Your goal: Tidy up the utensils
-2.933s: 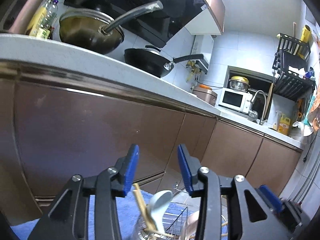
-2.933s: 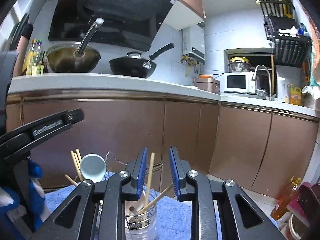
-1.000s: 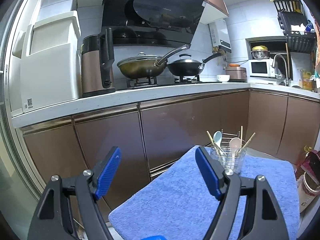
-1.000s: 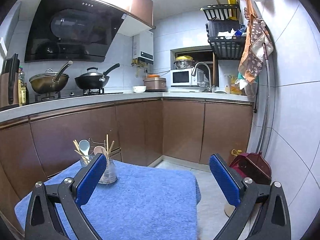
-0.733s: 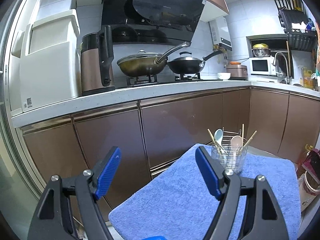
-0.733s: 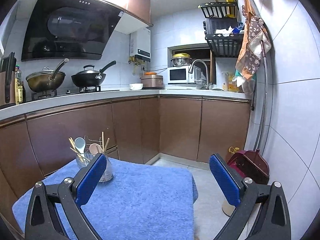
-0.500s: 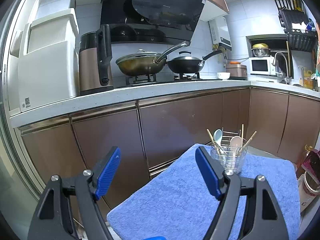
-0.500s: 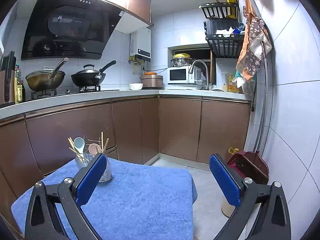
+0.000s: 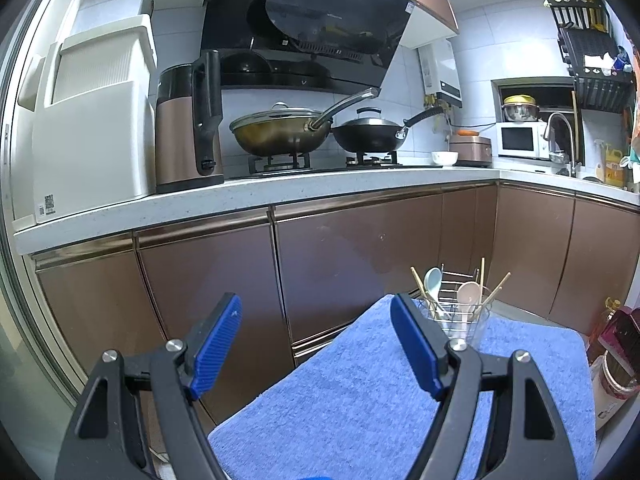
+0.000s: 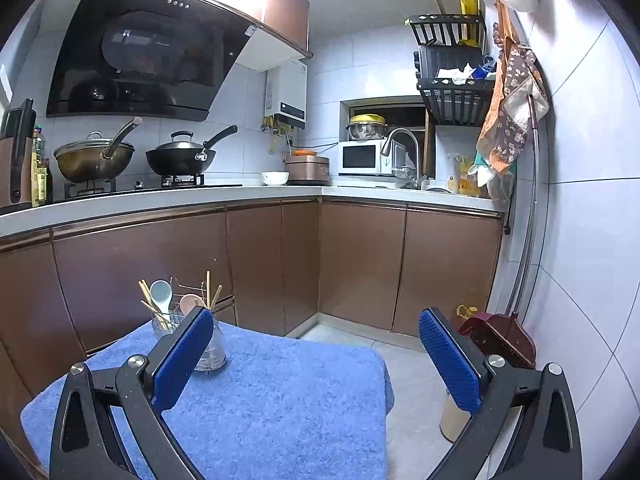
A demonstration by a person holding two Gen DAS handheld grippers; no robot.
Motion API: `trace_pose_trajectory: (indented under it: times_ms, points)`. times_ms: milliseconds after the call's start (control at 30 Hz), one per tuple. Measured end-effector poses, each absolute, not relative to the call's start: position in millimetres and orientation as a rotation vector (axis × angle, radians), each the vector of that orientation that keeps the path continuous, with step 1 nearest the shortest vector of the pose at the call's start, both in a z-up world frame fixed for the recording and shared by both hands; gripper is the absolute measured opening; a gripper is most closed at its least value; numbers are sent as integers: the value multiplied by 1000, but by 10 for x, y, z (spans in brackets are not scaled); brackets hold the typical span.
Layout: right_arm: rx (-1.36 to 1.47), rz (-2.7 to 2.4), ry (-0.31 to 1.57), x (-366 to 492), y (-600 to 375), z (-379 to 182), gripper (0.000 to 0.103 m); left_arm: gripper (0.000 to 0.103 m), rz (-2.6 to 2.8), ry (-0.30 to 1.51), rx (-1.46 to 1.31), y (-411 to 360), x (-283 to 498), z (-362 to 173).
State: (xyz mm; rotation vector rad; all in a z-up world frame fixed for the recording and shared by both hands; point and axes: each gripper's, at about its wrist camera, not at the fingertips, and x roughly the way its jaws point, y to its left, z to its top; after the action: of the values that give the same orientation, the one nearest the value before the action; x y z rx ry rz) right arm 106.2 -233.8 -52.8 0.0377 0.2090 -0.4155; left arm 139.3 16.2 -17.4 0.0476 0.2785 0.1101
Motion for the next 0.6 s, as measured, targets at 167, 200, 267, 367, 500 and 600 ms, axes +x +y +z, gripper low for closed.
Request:
trace_pose_trajectory:
  times_ms: [167,200,267,367,500,600]
  points:
    - [29,-418,206,1055,-2321,-500,103,76,100,276,36,175,1376,-178]
    - [28,-419,206,1054,-2314,-493,103,76,99,276,36,171,1377,-176]
    - [23,-421,204,1049,-2297,-479,103,76,100,275,36,169,1381,-175]
    - [18,-422,199,1039,-2280,-459,103,76,99,274,35,169,1378,-171]
    - [13,-424,193,1025,-2264,-428,103,76,99,264,36,176,1371,-151]
    - [11,-424,190,1013,-2258,-420,103,76,97,258,34,176,1359,-142]
